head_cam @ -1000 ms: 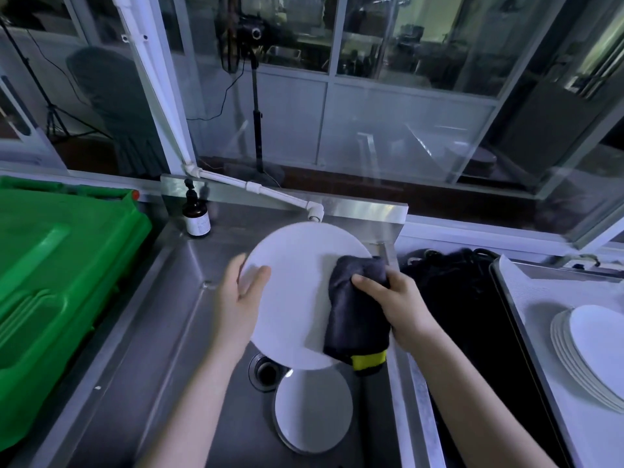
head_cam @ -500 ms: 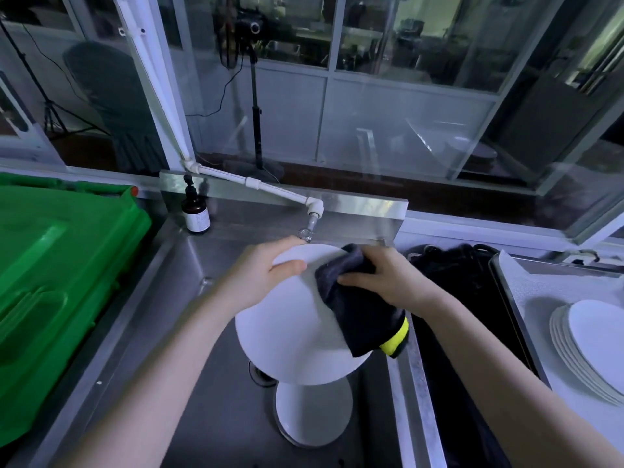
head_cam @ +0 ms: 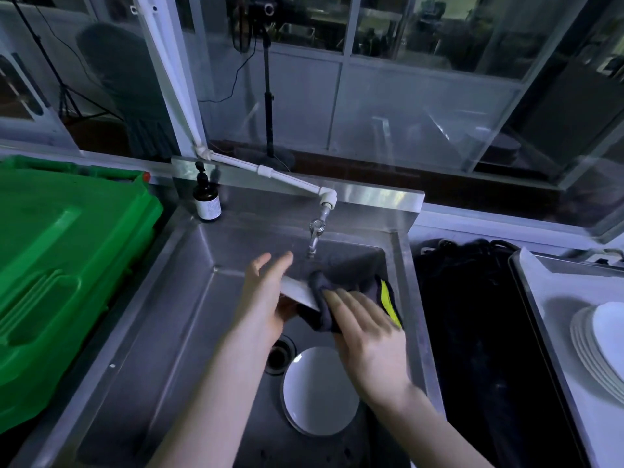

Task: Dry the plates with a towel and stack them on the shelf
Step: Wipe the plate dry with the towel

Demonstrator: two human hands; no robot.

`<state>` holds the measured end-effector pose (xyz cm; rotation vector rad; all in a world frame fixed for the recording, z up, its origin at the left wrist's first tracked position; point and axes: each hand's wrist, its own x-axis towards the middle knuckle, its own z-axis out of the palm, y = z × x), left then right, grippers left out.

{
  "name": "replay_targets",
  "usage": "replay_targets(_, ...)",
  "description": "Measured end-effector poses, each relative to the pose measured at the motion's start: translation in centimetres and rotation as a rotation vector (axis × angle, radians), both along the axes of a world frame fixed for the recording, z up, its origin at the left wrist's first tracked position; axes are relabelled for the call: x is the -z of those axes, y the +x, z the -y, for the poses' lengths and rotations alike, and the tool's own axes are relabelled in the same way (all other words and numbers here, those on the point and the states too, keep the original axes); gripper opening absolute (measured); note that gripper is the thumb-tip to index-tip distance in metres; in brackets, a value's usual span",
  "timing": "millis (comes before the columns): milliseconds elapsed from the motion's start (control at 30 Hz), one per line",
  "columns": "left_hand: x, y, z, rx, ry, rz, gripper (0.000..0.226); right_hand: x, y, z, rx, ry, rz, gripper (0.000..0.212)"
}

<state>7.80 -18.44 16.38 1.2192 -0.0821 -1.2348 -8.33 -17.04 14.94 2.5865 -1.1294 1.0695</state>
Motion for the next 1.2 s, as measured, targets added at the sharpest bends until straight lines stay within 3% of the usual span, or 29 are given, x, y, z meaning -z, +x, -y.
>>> replay_targets(133,1.3,0.1,-0.6,-0.014,0.023,0.040,0.046,1.1,-0.7,-0.9,-0.102,0.086,-0.036,0.030)
replay_targets(333,2.0,1.1,-1.9,0.084,-0.278,0.071,0.049,-0.3,-1.5,0.4,-0.255,0.311,-0.169,0.052)
replay_targets(500,1.4,1.1,-1.5,0.176,-0.453,-0.028,0.050,-2.1,0.5,3.6,-0.265,0.395,-0.292,0.060)
replay_targets(767,1.4,3.8,-1.9,0.134,-0.539,0.061,0.053,-1.4,-0.5,3.8,-0.164,0.490,-0.068,0.055)
replay_targets(1000,1.7,2.5,-2.1,0.227,-0.537,0.017,0.059,-2.0,2.0,2.6,-0.396,0.509,-0.126,0.057)
replay_targets(1200,1.8,3.3,-2.6,0.202,-0.570,0.063,0.063,-3.7,1.3,6.7,-0.211,0.480,-0.114,0.056)
